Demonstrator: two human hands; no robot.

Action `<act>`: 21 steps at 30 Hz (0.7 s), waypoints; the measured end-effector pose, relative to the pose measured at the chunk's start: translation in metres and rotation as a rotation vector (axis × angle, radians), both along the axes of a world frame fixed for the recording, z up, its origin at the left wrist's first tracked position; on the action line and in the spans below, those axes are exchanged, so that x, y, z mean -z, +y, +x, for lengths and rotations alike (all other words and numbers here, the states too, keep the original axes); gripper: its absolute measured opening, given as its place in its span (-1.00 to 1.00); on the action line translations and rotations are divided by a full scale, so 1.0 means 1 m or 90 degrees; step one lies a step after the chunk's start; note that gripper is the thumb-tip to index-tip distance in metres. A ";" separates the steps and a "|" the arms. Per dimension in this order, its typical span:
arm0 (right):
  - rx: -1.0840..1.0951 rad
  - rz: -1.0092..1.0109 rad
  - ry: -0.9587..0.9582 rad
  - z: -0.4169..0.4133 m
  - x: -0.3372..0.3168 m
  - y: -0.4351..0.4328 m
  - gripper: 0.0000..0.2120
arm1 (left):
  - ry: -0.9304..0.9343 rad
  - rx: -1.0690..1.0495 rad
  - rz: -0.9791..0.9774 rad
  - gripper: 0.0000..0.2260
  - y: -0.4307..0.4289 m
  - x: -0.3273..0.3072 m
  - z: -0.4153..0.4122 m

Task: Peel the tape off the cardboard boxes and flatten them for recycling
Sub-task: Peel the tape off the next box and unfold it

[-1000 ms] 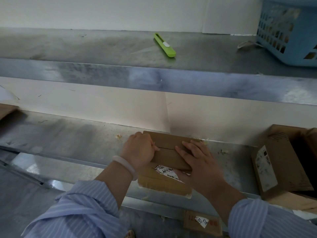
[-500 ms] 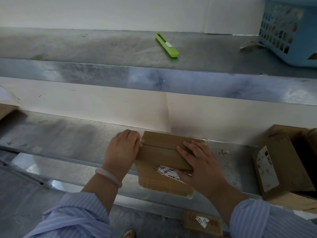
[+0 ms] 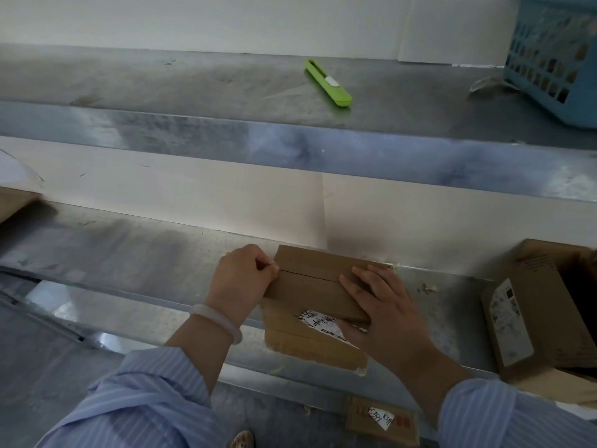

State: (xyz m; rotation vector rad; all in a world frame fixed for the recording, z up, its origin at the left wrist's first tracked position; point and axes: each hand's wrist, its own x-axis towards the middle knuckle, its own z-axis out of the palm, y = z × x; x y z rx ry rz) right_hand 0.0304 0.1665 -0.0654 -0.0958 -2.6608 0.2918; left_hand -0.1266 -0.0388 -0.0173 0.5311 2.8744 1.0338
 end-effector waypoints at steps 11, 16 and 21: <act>0.001 -0.005 0.011 -0.001 0.001 0.000 -0.38 | 0.006 -0.048 0.097 -0.87 -0.013 0.029 -0.006; -0.007 -0.002 0.003 0.000 0.003 0.004 -0.38 | -0.317 -0.002 0.305 -0.82 -0.022 0.030 -0.010; -0.005 -0.002 -0.008 -0.001 0.002 0.003 -0.36 | -0.597 -0.003 0.503 -0.84 -0.030 0.026 -0.015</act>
